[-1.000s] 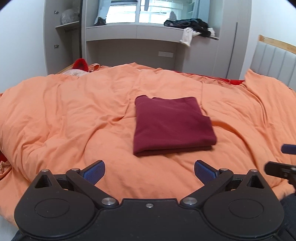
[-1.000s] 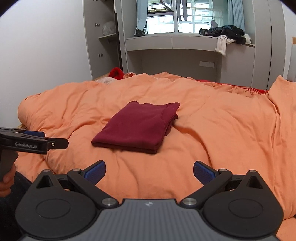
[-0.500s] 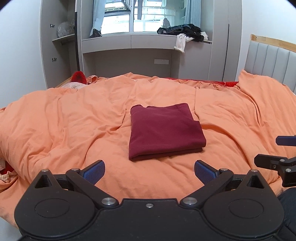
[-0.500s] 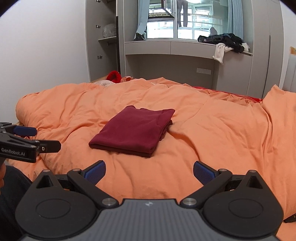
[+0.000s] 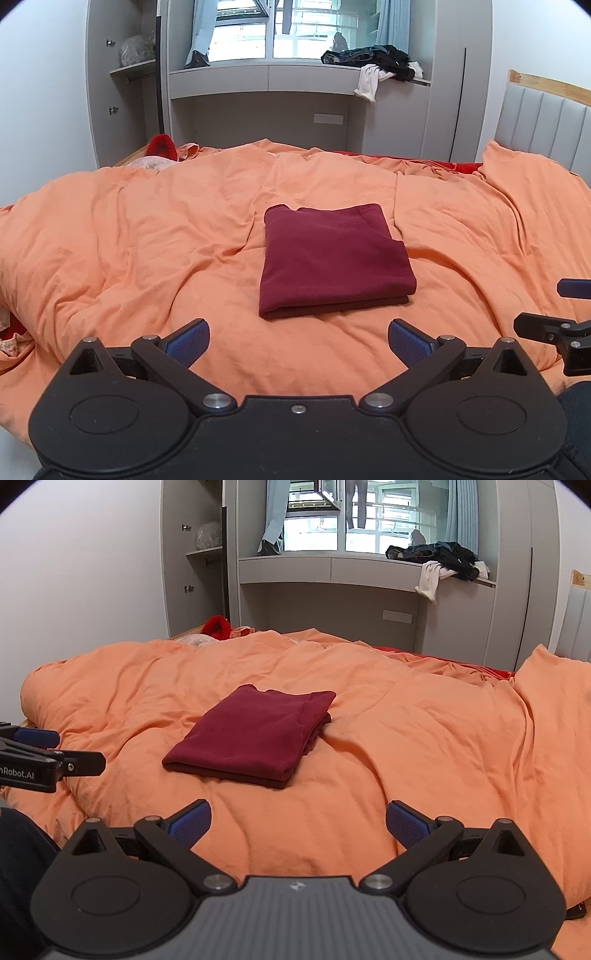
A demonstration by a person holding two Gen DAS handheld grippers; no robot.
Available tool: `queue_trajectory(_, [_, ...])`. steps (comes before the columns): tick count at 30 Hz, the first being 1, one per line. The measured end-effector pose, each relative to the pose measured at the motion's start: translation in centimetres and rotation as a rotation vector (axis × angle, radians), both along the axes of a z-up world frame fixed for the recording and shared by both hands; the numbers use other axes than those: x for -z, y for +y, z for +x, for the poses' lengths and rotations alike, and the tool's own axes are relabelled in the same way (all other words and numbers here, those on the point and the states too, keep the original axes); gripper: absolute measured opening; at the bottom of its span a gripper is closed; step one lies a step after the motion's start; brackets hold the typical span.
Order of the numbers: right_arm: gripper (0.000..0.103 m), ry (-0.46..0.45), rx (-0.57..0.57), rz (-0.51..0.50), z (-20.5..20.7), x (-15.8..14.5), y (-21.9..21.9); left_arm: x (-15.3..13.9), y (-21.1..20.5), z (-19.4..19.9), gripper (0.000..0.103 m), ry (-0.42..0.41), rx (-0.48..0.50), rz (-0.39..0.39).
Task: Fold small clothes
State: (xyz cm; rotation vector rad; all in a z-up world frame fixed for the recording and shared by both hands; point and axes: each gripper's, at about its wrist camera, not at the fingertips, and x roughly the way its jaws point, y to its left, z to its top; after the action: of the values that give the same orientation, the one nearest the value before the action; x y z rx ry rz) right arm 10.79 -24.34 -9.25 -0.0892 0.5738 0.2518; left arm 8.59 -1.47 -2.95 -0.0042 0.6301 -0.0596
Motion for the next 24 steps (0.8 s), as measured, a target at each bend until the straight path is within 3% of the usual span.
queue_trajectory(24, [0.103,0.025,0.016,-0.039,3.4,0.7,-0.5,1.7,-0.3,3.1,0.103,0.029,0.020,0.020])
